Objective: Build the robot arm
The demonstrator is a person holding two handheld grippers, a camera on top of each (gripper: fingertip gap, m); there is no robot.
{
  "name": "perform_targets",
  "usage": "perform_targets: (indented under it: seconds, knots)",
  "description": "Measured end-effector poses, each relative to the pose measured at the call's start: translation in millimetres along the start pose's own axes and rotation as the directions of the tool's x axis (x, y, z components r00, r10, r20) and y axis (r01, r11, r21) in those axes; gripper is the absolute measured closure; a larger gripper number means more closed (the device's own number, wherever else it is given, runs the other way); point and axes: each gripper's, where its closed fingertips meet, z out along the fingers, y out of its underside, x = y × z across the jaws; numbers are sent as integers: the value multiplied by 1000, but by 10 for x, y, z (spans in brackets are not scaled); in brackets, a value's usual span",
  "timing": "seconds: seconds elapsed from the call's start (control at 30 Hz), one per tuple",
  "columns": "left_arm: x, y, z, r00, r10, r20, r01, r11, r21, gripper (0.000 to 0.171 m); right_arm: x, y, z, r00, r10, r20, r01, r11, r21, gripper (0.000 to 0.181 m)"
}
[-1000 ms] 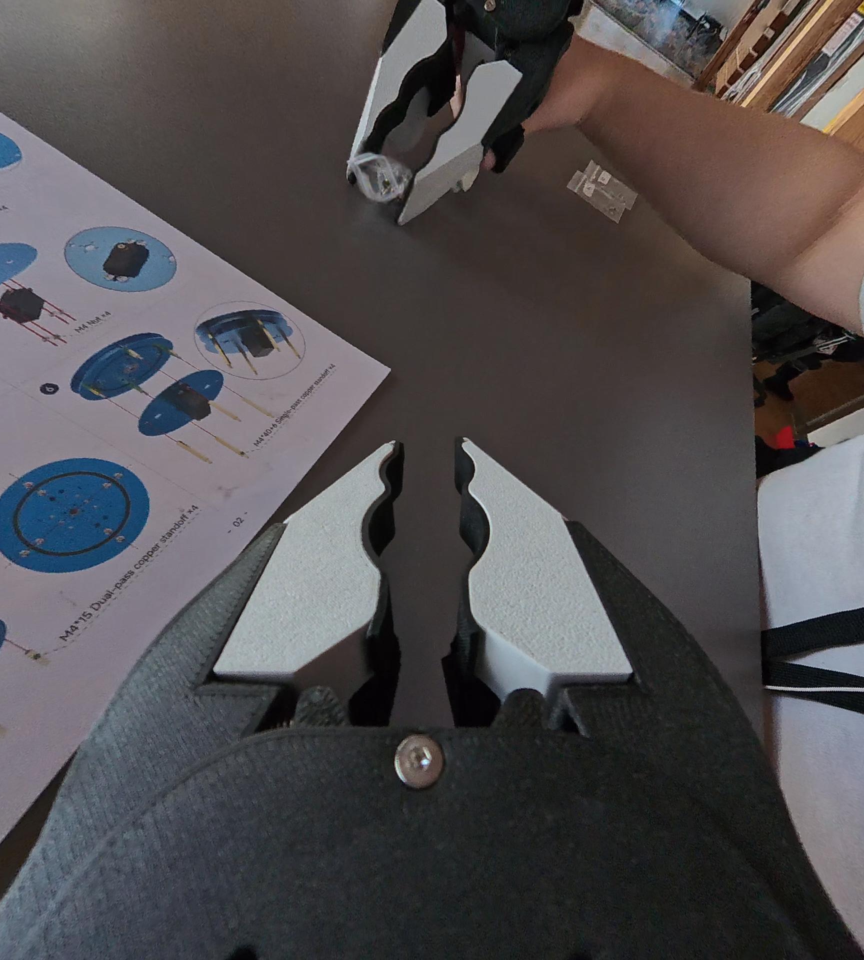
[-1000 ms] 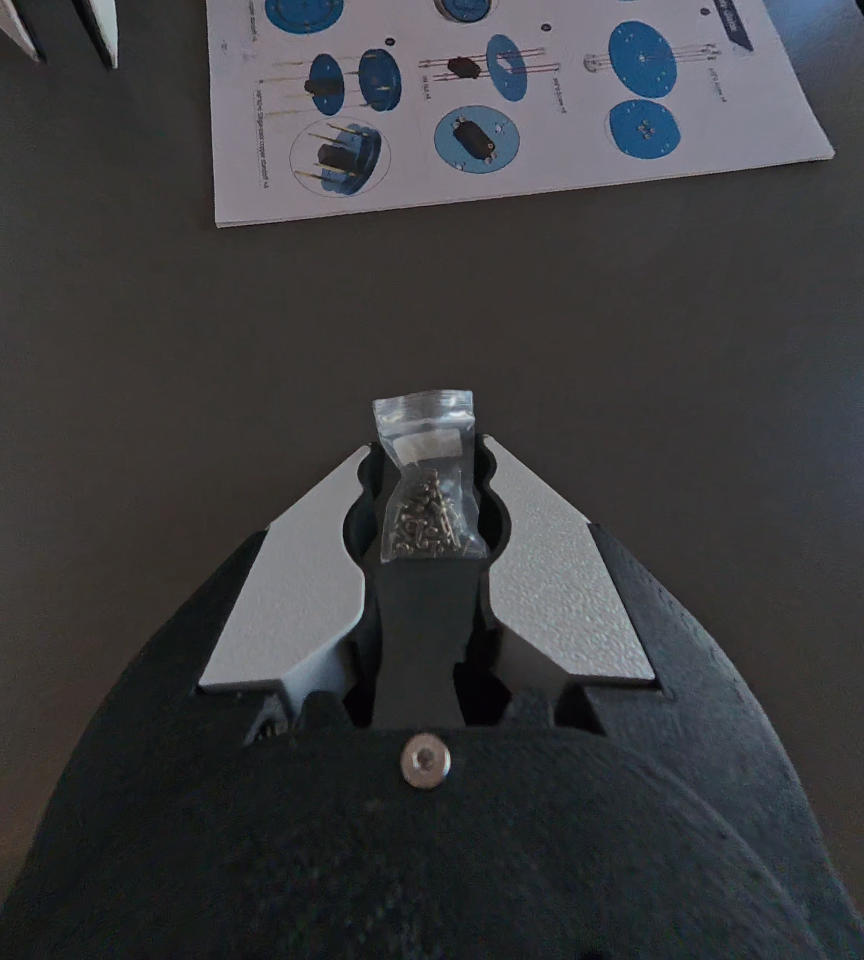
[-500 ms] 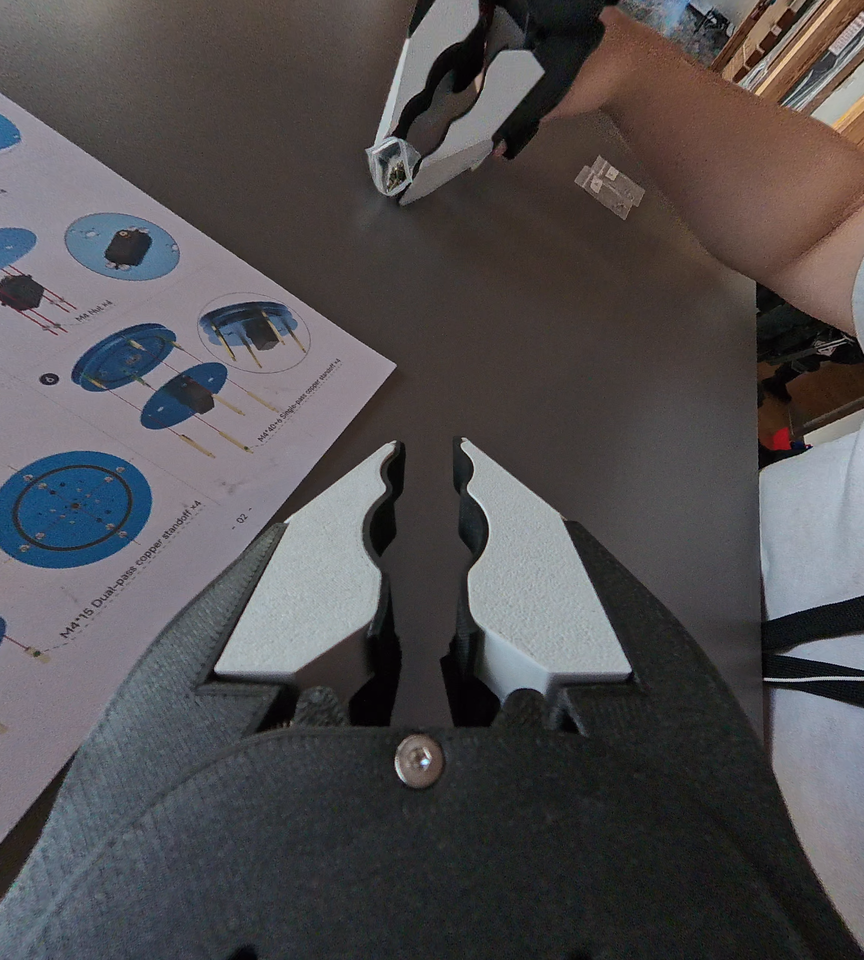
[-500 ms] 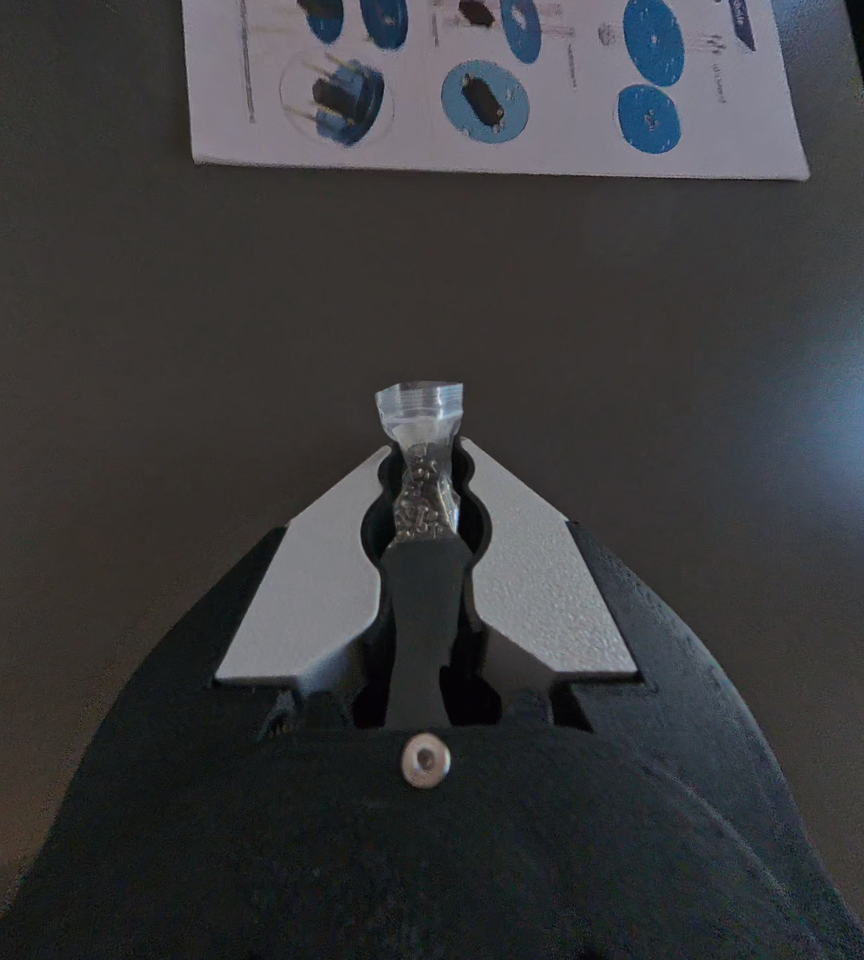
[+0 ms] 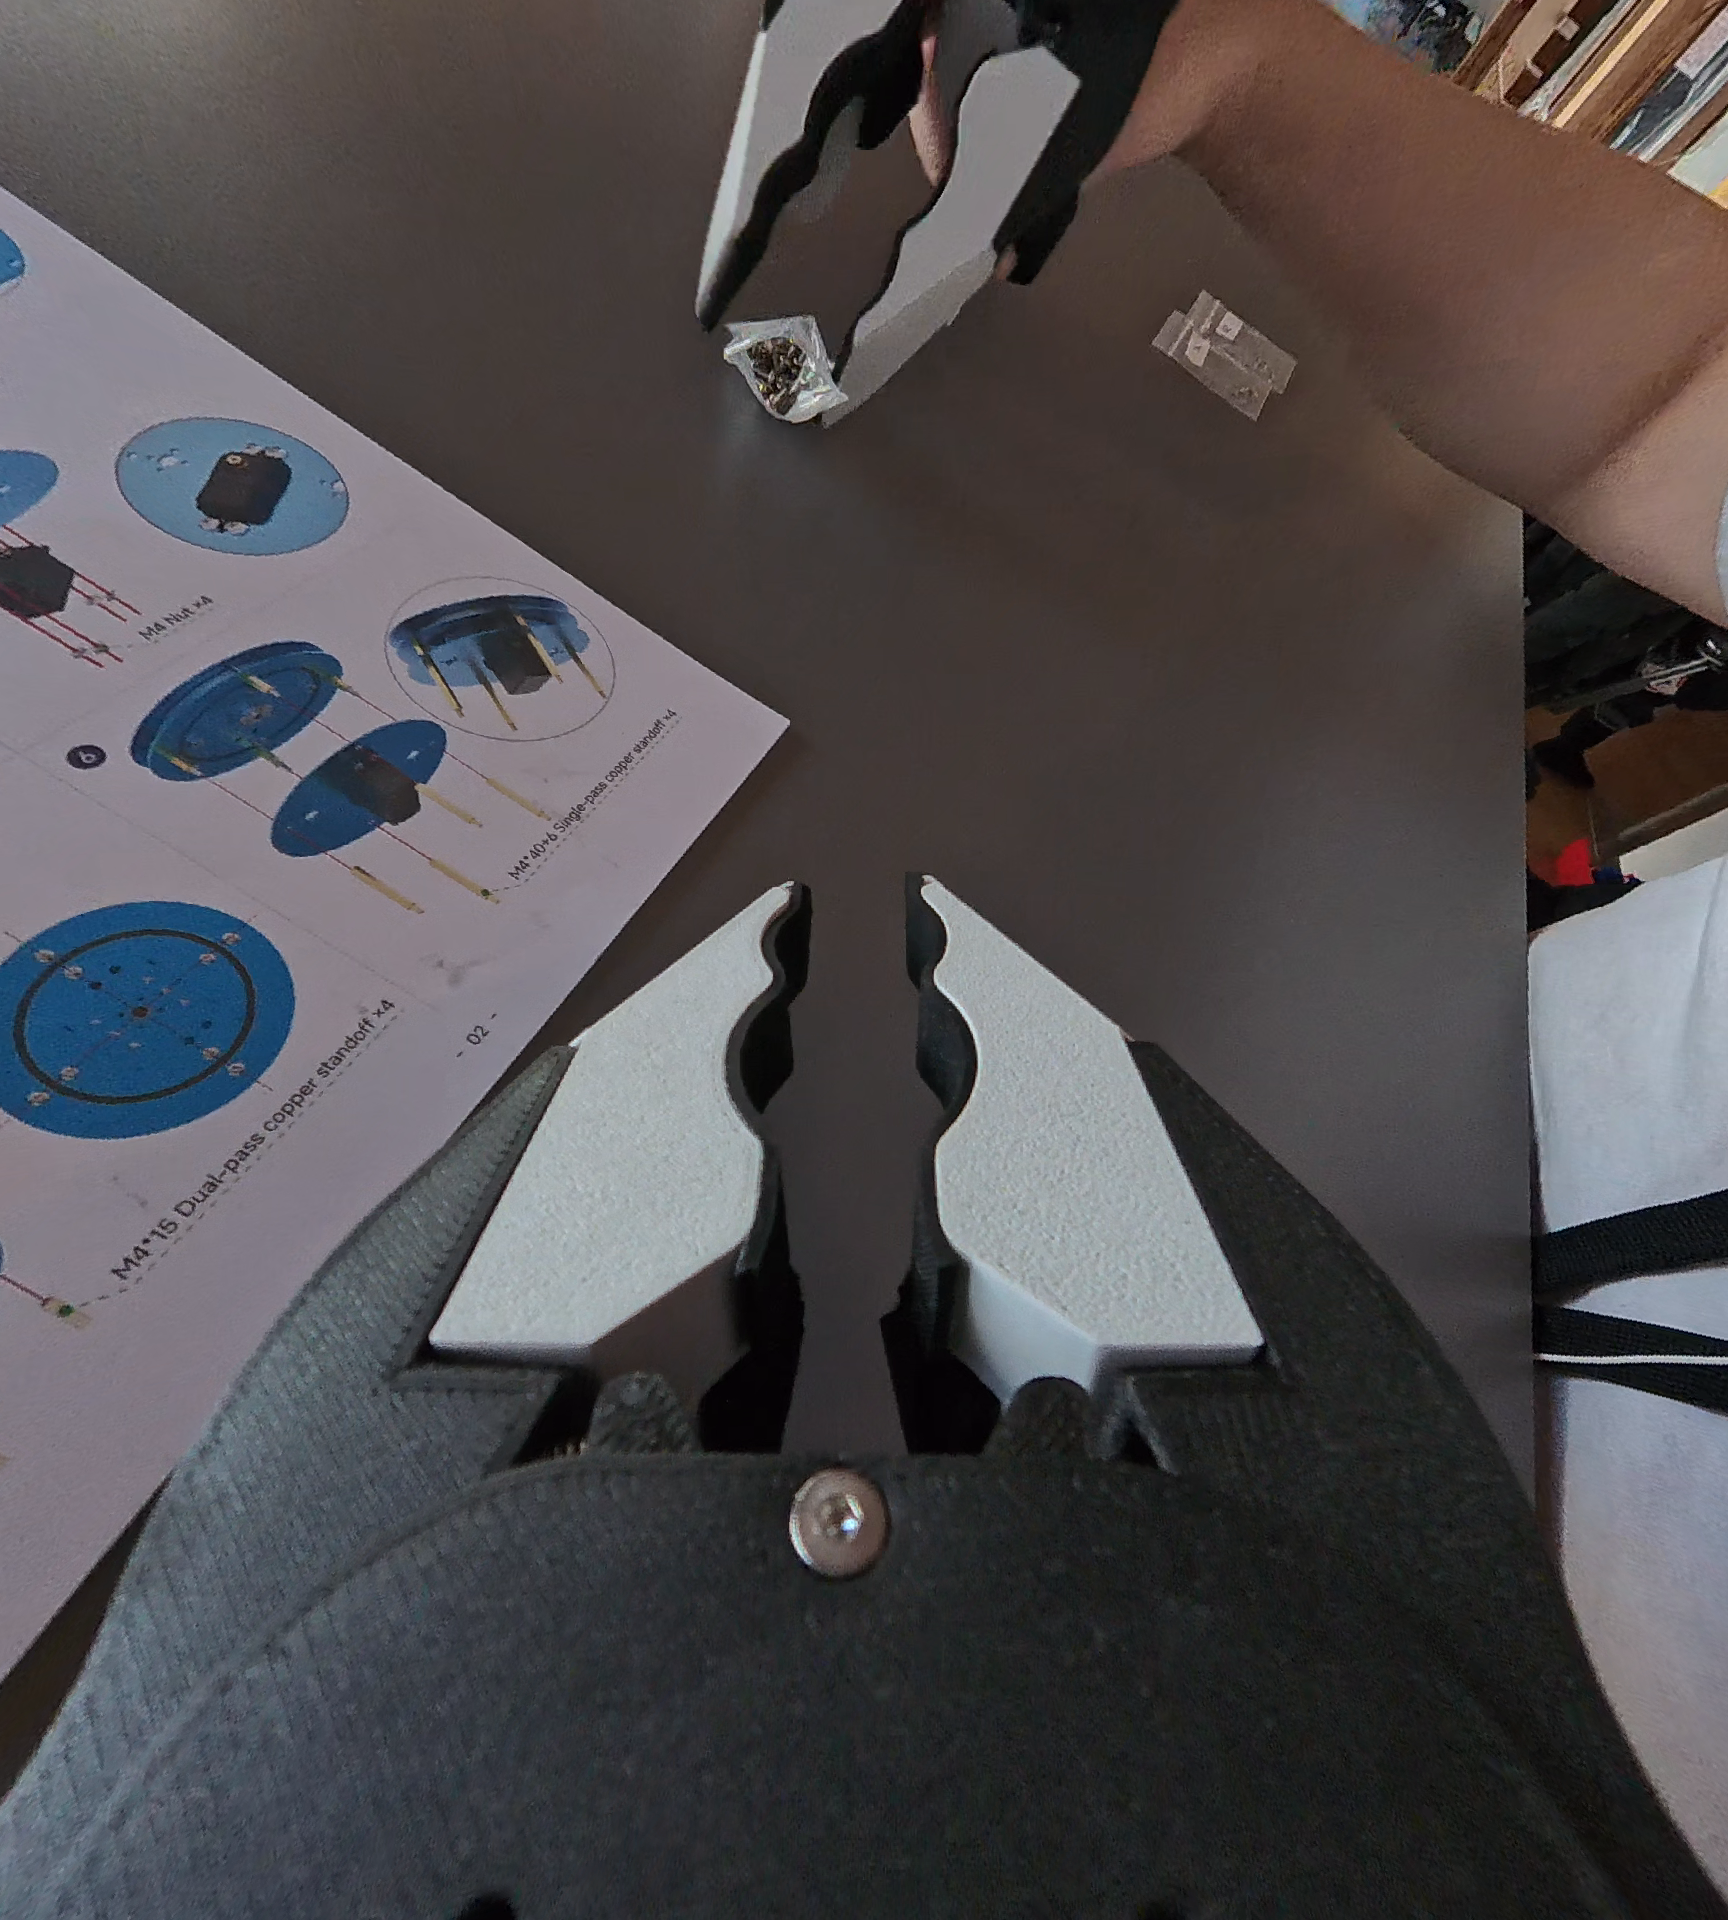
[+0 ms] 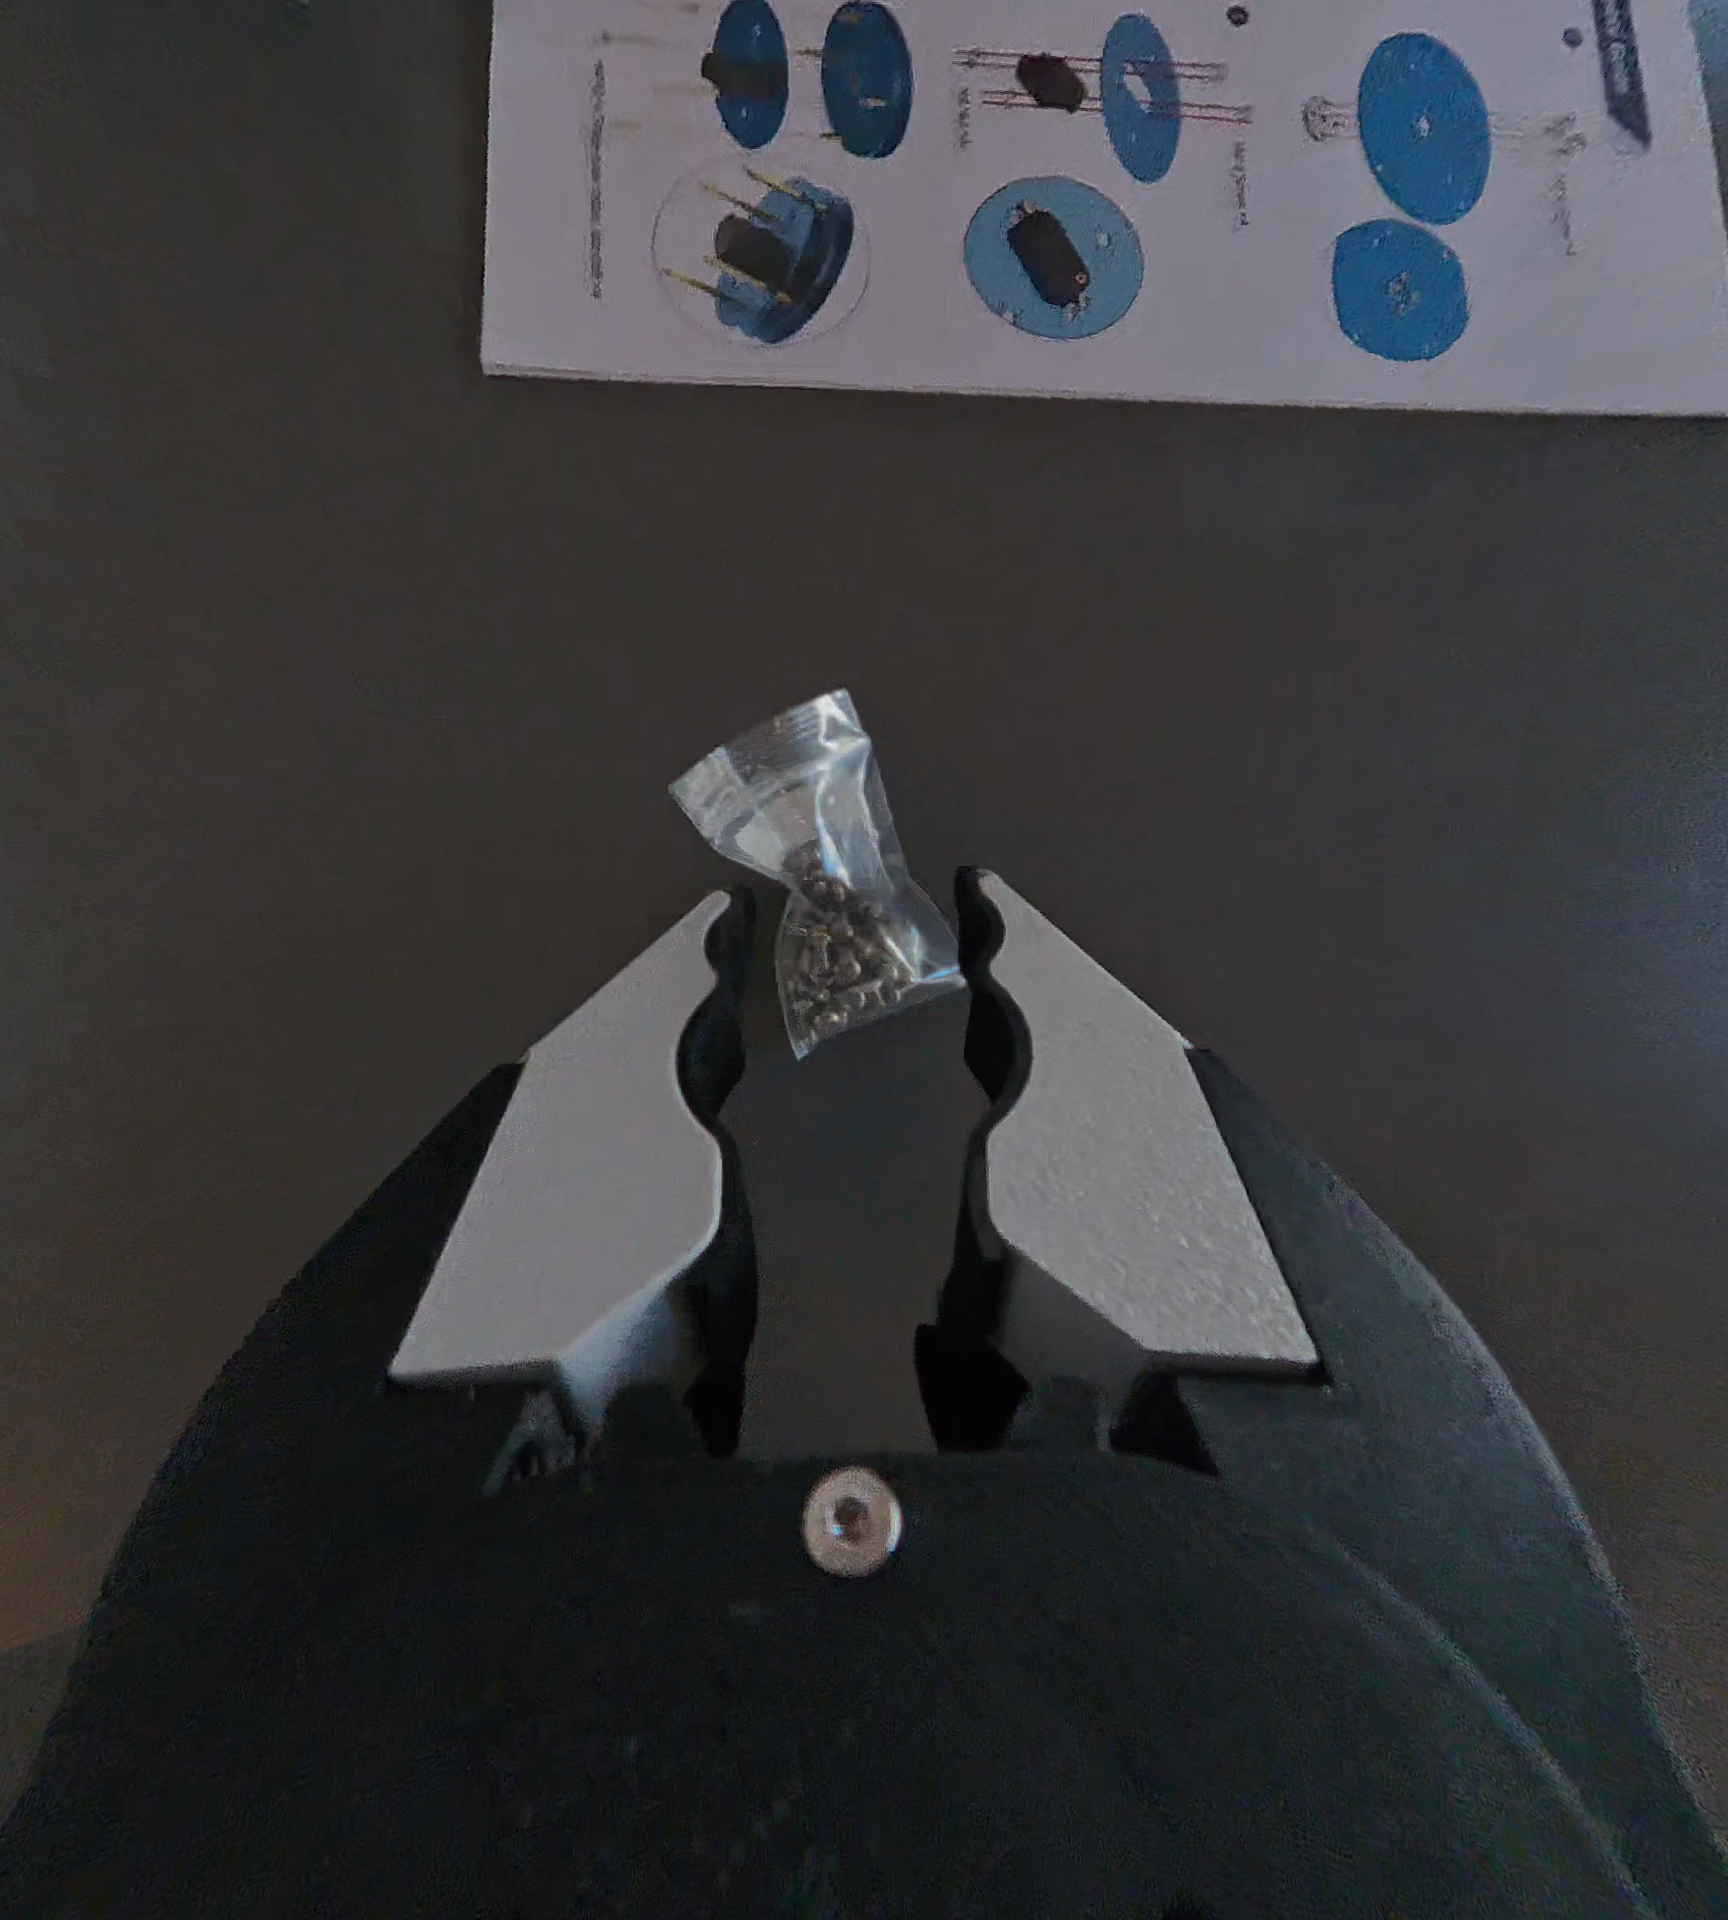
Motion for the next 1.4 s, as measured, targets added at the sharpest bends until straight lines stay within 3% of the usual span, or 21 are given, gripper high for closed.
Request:
perform_targets:
  seconds: [0.2,0.37,0.53,0.73,0.83,1.1,1.3,1.4]
  knots:
    - [1,0,1,1000,5,0,-5,1000,0,155,-23,7,27,989,31,146,-54,985,162,146]
    - [-25,-5,5,1000,-17,2,17,1000,2,155,-14,4,22,983,64,172,-91,983,156,159]
    - [-27,-25,-18,1000,-13,3,13,1000,16,155,30,-19,-32,999,-12,30,9,995,97,164]
    - [-2,-8,-8,1000,2,3,-2,1000,5,155,86,14,-155,970,-174,-171,164,984,-71,166]
    - [20,5,3,1000,8,-2,-8,1000,-3,155,90,54,-139,976,-116,-182,100,990,-97,166]
    - [29,3,1,1000,4,-5,-4,1000,0,155,222,172,-158,953,-153,-261,100,974,-204,166]
    - [29,2,-3,1000,3,-5,-3,1000,0,155,236,156,-179,958,-120,-259,70,978,-195,167]
    - [28,-1,-5,1000,1,-6,-1,1000,3,154,278,167,-197,940,-180,-288,117,968,-224,167]
